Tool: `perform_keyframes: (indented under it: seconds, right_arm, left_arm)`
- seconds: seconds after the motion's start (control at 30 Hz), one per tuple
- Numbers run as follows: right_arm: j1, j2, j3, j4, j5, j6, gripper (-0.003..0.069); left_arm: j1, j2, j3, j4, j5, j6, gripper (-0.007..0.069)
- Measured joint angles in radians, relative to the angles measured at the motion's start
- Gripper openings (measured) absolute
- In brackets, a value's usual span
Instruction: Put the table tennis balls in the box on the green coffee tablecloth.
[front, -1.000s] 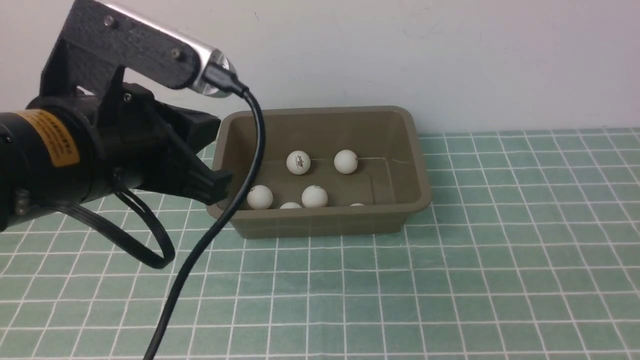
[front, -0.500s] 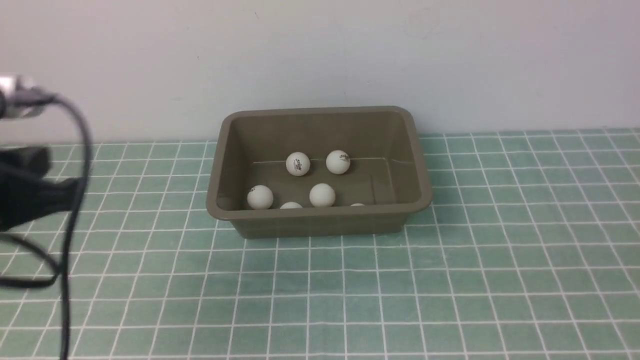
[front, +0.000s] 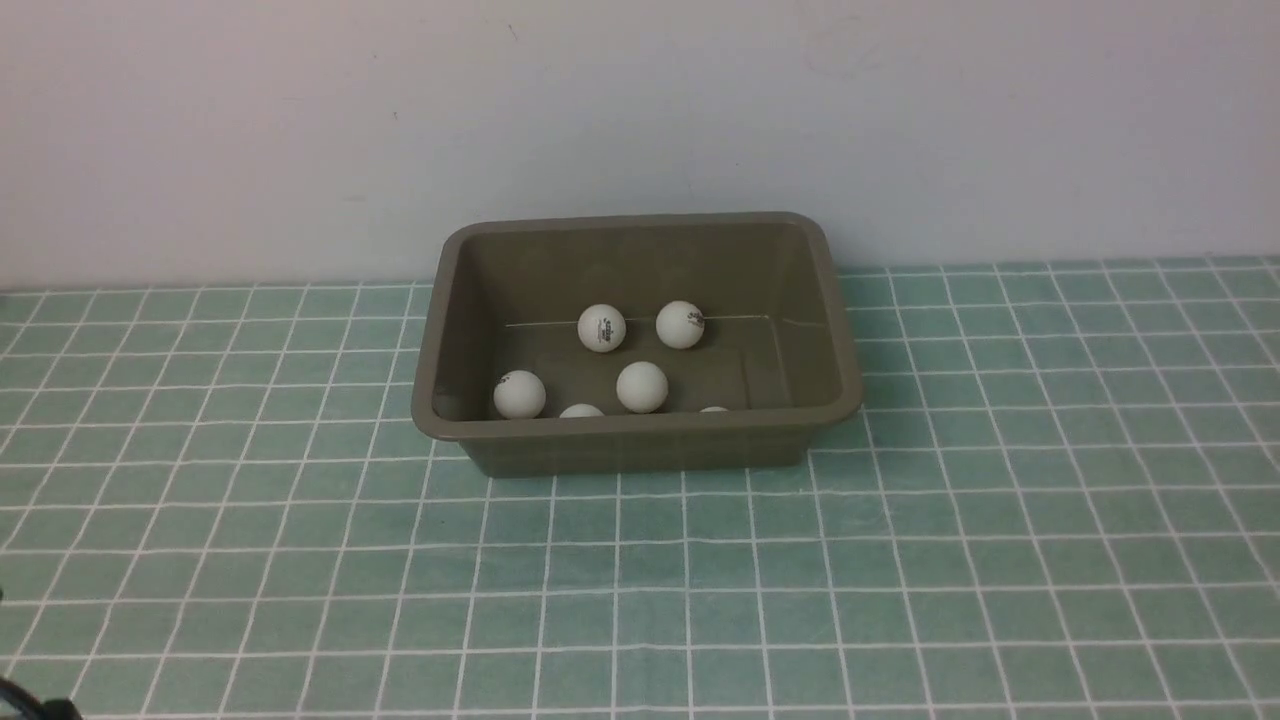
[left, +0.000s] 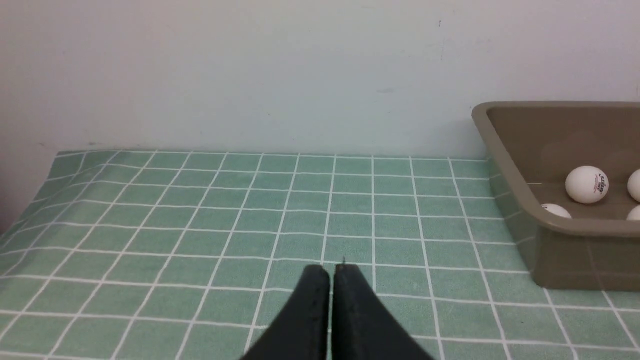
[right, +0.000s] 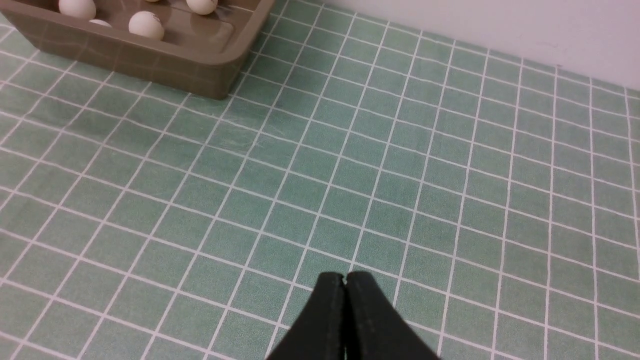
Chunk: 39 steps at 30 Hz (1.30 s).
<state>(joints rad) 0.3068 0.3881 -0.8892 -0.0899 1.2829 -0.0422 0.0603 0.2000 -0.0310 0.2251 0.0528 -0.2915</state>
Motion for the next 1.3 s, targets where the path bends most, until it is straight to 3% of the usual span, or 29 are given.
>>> perform_keyframes:
  seconds: [0.2, 0.63, 1.3]
  right_arm:
    - [0.0, 0.0, 0.0, 0.0, 0.001, 0.0, -0.0018]
    - [-0.002, -0.001, 0.0, -0.001, 0.001, 0.0, -0.0018]
    - [-0.002, -0.001, 0.0, -0.001, 0.001, 0.0, -0.0018]
  left_arm:
    - [0.0, -0.193, 0.059, 0.0, 0.033, 0.0, -0.0004]
    - [-0.002, -0.211, 0.059, -0.001, 0.334, -0.031, -0.0004]
    - [-0.002, -0.211, 0.059, -0.001, 0.338, -0.06, -0.0004]
